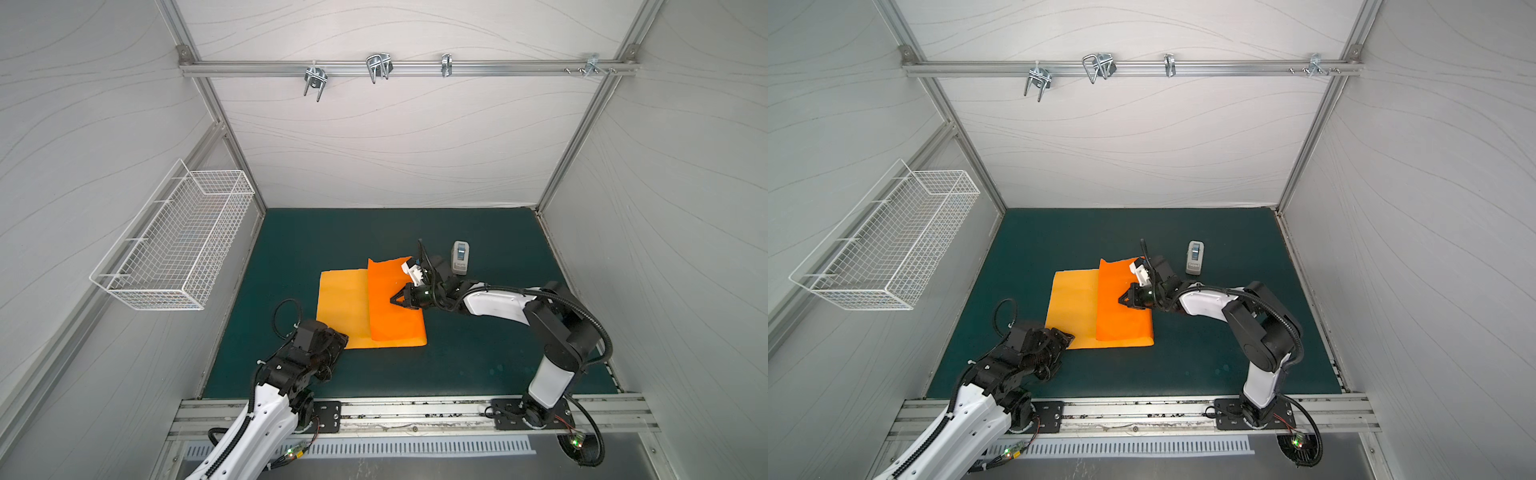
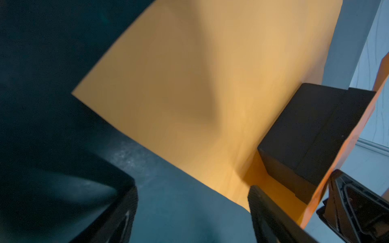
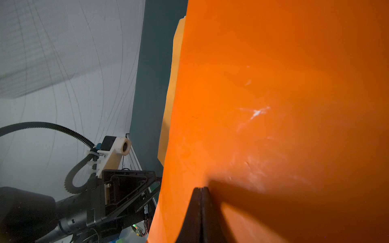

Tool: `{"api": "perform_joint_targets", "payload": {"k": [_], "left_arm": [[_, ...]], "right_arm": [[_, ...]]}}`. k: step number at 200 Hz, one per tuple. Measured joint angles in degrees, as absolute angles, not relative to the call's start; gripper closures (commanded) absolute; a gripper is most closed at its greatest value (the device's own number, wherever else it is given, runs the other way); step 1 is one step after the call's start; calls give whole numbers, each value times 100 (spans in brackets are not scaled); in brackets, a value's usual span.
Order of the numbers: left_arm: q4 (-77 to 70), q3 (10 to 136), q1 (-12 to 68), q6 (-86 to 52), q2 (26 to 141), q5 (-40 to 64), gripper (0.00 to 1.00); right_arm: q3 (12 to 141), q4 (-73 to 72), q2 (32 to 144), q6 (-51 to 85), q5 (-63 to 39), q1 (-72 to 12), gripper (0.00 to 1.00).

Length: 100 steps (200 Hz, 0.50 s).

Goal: Wrap a gift box in wrapping paper
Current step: Fold the wrapping paper for the gift box.

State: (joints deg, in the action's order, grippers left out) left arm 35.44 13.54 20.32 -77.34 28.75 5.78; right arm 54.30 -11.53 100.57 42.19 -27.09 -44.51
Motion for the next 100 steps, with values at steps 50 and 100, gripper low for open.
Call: {"api": "perform_joint_targets", "payload": {"k": [50, 100], "left_arm": [[3133, 1151, 2097, -7870, 2683, -69, 15], [2128, 1000, 2099, -7485, 3203, -683, 16]], "right_arm": [[5360, -1170, 10012, 4217, -2727, -4449, 100], [5323, -1229, 10012, 4222, -2794, -4410, 100]]}}
